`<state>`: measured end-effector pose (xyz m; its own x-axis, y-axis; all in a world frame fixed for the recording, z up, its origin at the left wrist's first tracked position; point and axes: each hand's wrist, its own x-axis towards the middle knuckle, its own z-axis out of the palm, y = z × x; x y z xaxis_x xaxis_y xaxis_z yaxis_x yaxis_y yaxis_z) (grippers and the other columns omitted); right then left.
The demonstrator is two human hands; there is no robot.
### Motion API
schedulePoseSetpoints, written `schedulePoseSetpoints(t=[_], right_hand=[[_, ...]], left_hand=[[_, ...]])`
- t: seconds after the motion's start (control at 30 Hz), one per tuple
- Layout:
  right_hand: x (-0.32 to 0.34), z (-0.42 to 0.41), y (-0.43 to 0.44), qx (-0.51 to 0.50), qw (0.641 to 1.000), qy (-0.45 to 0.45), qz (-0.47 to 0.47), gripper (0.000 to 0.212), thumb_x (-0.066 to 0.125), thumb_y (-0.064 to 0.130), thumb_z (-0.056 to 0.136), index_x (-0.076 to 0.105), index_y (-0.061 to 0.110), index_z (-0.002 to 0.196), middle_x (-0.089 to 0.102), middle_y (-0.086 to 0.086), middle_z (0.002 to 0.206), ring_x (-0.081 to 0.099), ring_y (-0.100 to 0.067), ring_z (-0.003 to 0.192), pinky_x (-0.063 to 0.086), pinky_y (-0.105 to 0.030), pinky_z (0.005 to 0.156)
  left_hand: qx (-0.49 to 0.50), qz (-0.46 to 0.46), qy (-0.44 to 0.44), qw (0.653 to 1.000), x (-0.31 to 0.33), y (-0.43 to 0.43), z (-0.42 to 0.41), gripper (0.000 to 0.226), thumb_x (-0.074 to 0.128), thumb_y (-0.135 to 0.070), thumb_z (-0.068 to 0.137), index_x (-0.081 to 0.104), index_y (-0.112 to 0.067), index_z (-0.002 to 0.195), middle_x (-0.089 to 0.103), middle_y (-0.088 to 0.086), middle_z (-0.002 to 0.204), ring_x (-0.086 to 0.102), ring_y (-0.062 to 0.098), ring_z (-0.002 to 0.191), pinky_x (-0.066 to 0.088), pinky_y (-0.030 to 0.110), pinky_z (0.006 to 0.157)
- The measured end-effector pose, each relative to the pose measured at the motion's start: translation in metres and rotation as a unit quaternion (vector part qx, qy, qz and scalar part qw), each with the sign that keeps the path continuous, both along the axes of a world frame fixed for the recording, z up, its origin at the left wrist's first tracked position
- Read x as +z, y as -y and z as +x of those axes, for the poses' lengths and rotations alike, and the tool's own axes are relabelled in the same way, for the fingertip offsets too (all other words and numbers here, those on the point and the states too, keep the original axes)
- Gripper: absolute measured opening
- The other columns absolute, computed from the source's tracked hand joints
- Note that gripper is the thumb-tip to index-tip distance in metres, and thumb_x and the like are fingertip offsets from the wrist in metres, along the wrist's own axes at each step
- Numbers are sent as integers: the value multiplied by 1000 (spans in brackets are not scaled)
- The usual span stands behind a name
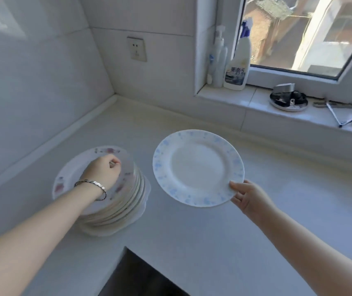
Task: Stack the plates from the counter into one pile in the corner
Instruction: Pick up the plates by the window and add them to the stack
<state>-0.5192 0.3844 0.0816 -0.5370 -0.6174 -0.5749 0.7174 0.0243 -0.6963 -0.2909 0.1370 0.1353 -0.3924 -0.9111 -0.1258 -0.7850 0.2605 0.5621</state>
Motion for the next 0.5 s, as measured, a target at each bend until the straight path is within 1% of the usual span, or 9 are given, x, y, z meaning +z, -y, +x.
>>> schedulePoseSetpoints(t=[0.1,0.17,0.23,0.3,0.37,0.4,0.43,0.5], right_hand=[[3,37,62,43,999,-5,7,14,54,-9,82,59,3,88,72,-3,58,70,-14,51,57,-23,49],[4,60,97,65,998,-7,18,14,55,-10,82,59,3,86,71,-3,56,69,-15,49,57,-23,48],[4,80,126,83,996,-13,32,13,56,-10,81,59,3,83,71,-4,55,69,-15,48,57,-23,48],[4,97,150,102,993,-23,47,13,57,-10,80,60,2,82,70,-5,55,69,-16,47,56,-22,46],[4,111,169,117,991,-35,62,14,57,-10,80,61,2,80,70,-6,56,68,-16,46,56,-22,46],[4,117,177,125,989,-42,70,14,57,-10,80,61,3,79,69,-7,60,67,-17,47,56,-22,47],[5,123,183,134,987,-51,76,14,58,-10,80,61,4,79,68,-9,66,67,-18,50,57,-23,49],[5,130,193,146,984,-68,80,14,58,-9,80,61,5,79,65,-11,74,65,-22,60,58,-23,53]], left_hand=[[69,7,-22,997,2,40,56,29,46,-8,86,51,-24,62,63,-1,62,69,31,78,55,41,82],[104,14,-27,994,-1,57,85,28,46,-7,86,51,-22,63,63,0,62,69,32,75,56,42,80],[124,23,-30,992,-4,69,107,28,46,-8,87,51,-22,63,66,6,66,68,32,72,54,36,72],[136,25,-20,990,-7,77,123,28,47,-9,87,51,-23,63,69,10,74,66,29,70,49,31,69],[144,24,-9,989,-12,85,134,27,48,-11,85,51,-24,62,72,10,85,67,30,78,51,34,76],[145,26,-8,989,-13,88,138,26,48,-12,85,51,-25,63,72,11,90,68,31,83,53,36,80],[146,29,-8,989,-15,90,141,25,48,-13,85,51,-25,64,73,11,92,69,32,86,54,38,82],[146,28,-5,989,-18,93,144,23,48,-12,86,52,-25,67,73,11,95,69,31,87,53,38,83]])
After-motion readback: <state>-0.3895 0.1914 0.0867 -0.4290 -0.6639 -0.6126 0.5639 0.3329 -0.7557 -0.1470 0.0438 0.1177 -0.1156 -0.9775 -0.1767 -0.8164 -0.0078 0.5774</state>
